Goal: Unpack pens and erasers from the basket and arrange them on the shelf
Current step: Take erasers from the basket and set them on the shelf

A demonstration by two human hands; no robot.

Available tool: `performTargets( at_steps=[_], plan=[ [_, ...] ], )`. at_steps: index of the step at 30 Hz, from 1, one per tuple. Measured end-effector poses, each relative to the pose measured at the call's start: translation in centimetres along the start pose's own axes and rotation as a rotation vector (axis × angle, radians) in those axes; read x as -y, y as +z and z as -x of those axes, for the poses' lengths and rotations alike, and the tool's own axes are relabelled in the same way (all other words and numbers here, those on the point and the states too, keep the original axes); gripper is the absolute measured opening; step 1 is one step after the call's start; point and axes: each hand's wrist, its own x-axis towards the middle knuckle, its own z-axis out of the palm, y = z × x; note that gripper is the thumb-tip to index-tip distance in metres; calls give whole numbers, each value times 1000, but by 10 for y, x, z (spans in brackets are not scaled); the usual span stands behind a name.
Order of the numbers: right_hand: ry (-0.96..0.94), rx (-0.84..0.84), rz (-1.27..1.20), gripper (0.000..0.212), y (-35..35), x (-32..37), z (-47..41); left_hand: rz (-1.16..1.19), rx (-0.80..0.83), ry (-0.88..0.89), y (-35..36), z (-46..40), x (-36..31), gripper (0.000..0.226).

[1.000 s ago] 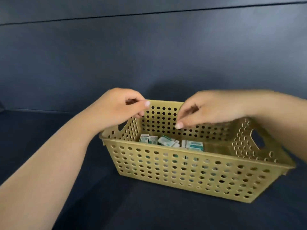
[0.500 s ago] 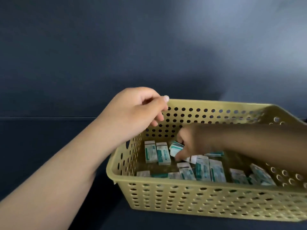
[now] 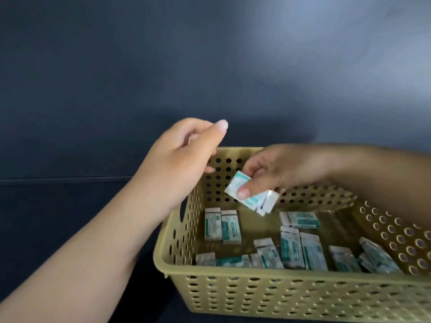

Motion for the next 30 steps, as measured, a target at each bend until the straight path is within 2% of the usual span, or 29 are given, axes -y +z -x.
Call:
performTargets(
  at_steps=[3, 6, 8, 11, 16, 19, 22, 25, 27, 29, 30],
  plan=[
    [-219, -64, -372, 32, -9, 15, 16, -30, 90, -59, -4, 2, -4, 37],
    [-334, -106, -405, 32, -4, 22, 22, -41, 218, -77, -5, 9, -13, 64],
    [-356, -162, -385, 34, 2, 25, 23, -92, 200, -59, -2, 12, -14, 70],
    [-360, -228, -448, 39, 6, 26, 23, -100, 114, -30, -1, 9, -12, 64],
    [-319, -223, -787, 35, 4, 25, 20, 280, -10, -102, -3, 2, -11, 50],
    [-341, -219, -832, 29, 10, 26, 21, 376, -10, -90, -3, 4, -13, 52],
    [-387, -216, -847, 27, 17, 30, 20, 539, -14, -80, -4, 6, -18, 40],
    [-398, -223, -815, 28, 19, 29, 14, 730, -61, -93, -5, 4, -22, 31],
    [-348, -235, -763, 31, 21, 23, 9, 783, -113, -117, -8, 0, -21, 15],
    [-232, -250, -621, 25, 24, 14, 2, 793, -174, -163, -9, -3, -18, 9],
    [-156, -255, -467, 18, 26, 9, -3, 772, -187, -184, -10, -5, -16, 9]
  ],
)
